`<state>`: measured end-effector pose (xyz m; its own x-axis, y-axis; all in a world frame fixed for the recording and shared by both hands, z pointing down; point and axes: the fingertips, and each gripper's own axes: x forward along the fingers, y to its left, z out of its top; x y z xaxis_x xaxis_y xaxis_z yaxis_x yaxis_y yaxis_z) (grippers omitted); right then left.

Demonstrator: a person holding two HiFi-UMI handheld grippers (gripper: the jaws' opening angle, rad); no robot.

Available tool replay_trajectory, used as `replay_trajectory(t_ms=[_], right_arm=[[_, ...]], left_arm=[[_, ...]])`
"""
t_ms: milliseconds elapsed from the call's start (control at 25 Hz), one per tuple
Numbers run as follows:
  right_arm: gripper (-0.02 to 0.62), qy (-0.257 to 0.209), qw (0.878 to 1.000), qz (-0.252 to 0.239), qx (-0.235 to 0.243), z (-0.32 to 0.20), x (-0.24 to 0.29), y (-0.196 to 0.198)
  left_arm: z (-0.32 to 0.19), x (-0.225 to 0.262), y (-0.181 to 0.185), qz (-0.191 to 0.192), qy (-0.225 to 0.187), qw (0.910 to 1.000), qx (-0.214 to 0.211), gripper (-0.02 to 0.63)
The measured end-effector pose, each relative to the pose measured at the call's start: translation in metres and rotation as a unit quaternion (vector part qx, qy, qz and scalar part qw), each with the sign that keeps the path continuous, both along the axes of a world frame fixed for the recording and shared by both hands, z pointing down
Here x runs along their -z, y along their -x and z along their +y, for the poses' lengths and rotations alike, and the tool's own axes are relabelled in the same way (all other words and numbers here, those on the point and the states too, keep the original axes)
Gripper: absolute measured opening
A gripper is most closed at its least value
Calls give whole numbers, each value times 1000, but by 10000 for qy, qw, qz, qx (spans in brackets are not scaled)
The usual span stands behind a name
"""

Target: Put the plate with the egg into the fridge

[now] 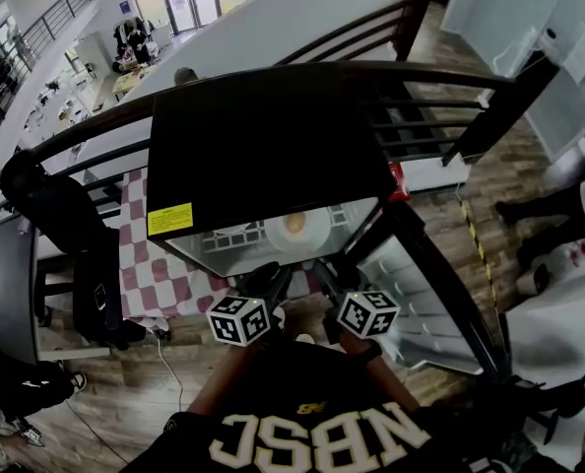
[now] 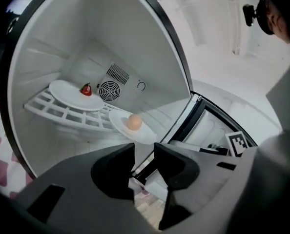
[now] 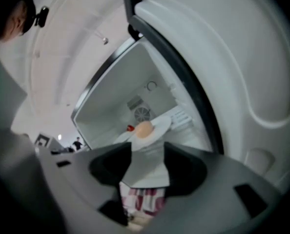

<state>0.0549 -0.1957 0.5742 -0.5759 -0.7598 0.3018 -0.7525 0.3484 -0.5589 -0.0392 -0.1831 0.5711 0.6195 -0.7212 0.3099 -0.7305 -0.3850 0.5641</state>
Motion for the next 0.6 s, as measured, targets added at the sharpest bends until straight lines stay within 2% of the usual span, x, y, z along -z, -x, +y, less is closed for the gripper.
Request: replay_trajectory(t_ms=[200, 280, 400, 600], right_arm=[[175, -321, 9933, 1101, 166, 2, -1, 1], [139, -418, 9886, 1432, 212, 1, -1, 2], [78, -501, 9851, 1617, 311, -1, 0, 9], [44, -526, 9822, 1716, 551, -3, -2, 27]], left_arm=[[-1, -3, 0, -741, -301, 9968, -18, 133], [-3, -4, 1, -1072, -411, 9934, 8, 78], [-6, -4, 0, -1369, -506, 9893, -42, 21], [-15, -6, -1, -1633, -592, 9848, -103, 20]])
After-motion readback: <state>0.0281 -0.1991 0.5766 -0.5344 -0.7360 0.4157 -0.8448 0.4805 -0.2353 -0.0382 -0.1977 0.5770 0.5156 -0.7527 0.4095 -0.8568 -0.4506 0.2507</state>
